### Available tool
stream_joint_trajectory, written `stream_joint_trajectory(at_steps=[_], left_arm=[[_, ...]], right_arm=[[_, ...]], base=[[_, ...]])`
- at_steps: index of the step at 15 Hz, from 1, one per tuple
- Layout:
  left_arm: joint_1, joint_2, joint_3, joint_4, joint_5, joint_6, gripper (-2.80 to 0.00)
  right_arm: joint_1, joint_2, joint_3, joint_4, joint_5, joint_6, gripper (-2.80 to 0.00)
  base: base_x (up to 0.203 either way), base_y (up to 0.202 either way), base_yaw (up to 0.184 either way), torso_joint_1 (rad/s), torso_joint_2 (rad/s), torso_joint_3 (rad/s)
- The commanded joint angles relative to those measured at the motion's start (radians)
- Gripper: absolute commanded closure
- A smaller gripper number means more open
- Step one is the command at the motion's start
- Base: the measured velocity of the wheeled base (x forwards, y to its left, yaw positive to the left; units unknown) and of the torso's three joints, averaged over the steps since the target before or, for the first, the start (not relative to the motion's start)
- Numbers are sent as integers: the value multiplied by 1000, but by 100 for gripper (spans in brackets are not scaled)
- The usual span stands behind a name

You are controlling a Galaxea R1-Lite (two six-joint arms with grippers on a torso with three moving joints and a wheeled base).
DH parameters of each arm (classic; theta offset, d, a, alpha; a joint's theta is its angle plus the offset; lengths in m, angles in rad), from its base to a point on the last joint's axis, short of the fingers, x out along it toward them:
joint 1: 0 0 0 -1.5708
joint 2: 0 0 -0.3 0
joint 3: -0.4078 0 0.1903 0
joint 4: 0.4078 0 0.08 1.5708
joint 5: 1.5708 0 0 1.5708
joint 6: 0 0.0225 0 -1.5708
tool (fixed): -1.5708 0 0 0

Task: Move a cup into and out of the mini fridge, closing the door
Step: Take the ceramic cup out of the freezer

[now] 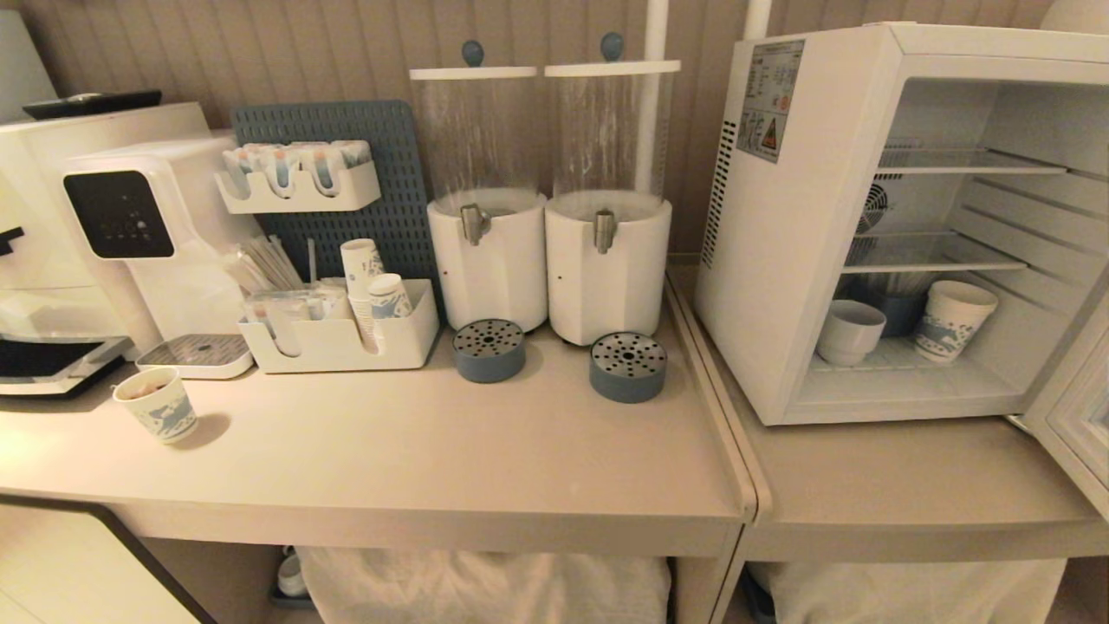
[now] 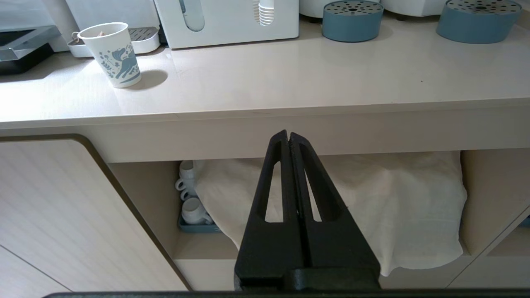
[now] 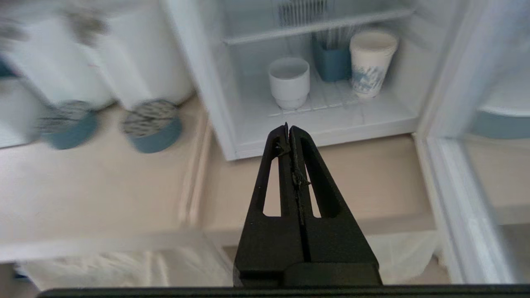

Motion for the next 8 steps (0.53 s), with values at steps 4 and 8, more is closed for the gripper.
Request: stream_joint_trajectory(at_steps=[4, 8], left_arm=[[1, 0, 1, 0, 1, -4, 0], [1, 0, 1, 0, 2, -9, 0]], right_arm=[[-35, 803, 111, -649, -18, 2, 0], [-93, 1285, 213, -1378, -63, -148, 0]], base=[[0, 0, 0, 0, 0, 0], [0, 0, 0, 0, 0, 0]])
